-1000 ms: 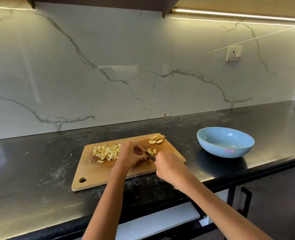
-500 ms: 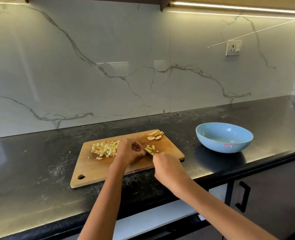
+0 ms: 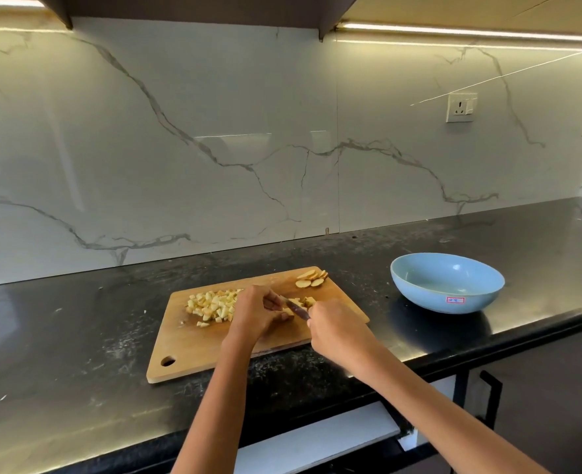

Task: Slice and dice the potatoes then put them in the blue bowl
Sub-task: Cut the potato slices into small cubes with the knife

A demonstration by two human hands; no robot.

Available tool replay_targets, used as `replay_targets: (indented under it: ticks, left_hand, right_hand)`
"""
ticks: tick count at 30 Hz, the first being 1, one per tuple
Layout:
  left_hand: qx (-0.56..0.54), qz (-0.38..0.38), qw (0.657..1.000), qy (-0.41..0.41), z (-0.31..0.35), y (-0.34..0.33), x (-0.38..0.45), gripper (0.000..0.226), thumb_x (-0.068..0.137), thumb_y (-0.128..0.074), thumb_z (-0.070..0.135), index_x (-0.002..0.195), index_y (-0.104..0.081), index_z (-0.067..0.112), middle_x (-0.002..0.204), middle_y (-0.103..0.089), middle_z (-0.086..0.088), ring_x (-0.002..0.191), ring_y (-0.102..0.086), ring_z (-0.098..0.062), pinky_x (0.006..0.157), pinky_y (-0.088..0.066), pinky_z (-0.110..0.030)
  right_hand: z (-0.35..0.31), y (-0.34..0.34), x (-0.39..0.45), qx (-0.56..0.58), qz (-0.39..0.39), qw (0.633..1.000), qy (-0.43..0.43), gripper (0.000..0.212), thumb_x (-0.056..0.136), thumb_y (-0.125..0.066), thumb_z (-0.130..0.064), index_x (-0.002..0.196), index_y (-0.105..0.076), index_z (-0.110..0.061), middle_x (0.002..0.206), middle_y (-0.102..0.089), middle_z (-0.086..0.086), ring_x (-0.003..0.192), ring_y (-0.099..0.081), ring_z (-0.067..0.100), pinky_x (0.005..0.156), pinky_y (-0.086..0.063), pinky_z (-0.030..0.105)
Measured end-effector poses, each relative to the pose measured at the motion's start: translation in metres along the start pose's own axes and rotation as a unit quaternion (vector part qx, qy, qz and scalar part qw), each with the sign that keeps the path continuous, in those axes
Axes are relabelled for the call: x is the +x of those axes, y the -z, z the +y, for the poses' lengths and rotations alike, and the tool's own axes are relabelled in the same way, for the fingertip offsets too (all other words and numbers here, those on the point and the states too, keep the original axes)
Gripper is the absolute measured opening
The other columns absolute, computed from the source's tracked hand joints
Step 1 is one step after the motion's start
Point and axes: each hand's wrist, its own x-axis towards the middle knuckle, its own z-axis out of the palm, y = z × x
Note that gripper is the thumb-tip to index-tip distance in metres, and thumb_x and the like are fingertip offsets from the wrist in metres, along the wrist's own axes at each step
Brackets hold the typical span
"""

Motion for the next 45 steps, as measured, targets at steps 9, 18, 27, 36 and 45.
replay_targets:
  ticks: [9, 18, 27, 36, 45]
  left_hand:
    - [0.015, -0.004, 1.0, 0.011, 0.002, -0.001, 0.0, 0.015, 0.07, -0.079, 0.007, 0.08, -0.07, 0.009, 0.078, -0.067, 0.0, 0.065, -0.056, 0.0, 0.055, -0.043, -0.005]
    - [0.013, 0.0, 1.0, 0.008, 0.003, -0.001, -0.002, 0.013, 0.069, -0.079, 0.005, 0.076, -0.069, 0.007, 0.072, -0.062, 0.004, 0.061, -0.053, 0.003, 0.055, -0.042, -0.002]
    - [0.015, -0.007, 1.0, 0.011, 0.0, -0.002, 0.0, 0.015, 0.071, -0.077, 0.002, 0.082, -0.069, 0.007, 0.081, -0.068, -0.002, 0.069, -0.059, -0.004, 0.061, -0.045, -0.006]
    - [-0.03, 0.058, 0.995, -0.073, 0.012, 0.0, -0.002, 0.047, 0.074, -0.062, -0.013, 0.114, -0.056, 0.009, 0.09, -0.066, 0.001, 0.085, -0.059, -0.004, 0.075, -0.043, -0.008]
    - [0.122, 0.007, 0.989, -0.081, 0.007, -0.009, 0.001, 0.069, 0.077, -0.051, -0.01, 0.136, -0.036, 0.024, 0.108, -0.061, 0.01, 0.116, -0.044, -0.019, 0.105, -0.03, -0.051]
  right_hand:
    - [-0.006, -0.001, -0.004, -0.007, -0.008, 1.0, 0.003, 0.02, 0.097, -0.046, -0.013, 0.111, -0.06, -0.007, 0.104, -0.062, 0.009, 0.094, -0.061, 0.021, 0.066, -0.039, 0.025]
    - [-0.011, -0.006, 0.0, -0.047, -0.02, 0.998, 0.036, 0.022, 0.094, -0.047, -0.004, 0.114, -0.055, -0.005, 0.112, -0.058, 0.012, 0.099, -0.059, 0.025, 0.067, -0.039, 0.026]
    - [0.005, -0.016, 0.002, -0.038, 0.006, 0.999, 0.023, 0.017, 0.096, -0.047, -0.01, 0.108, -0.06, -0.007, 0.104, -0.062, 0.01, 0.094, -0.061, 0.024, 0.066, -0.039, 0.027]
    - [0.034, -0.005, 0.008, -0.113, 0.074, 0.985, 0.107, 0.018, 0.1, -0.042, -0.021, 0.11, -0.054, -0.012, 0.1, -0.063, 0.005, 0.089, -0.062, 0.022, 0.065, -0.037, 0.028]
    - [0.036, -0.002, 0.007, -0.132, 0.08, 0.979, 0.131, 0.018, 0.099, -0.044, -0.019, 0.111, -0.055, -0.012, 0.094, -0.061, 0.005, 0.084, -0.062, 0.023, 0.062, -0.036, 0.028]
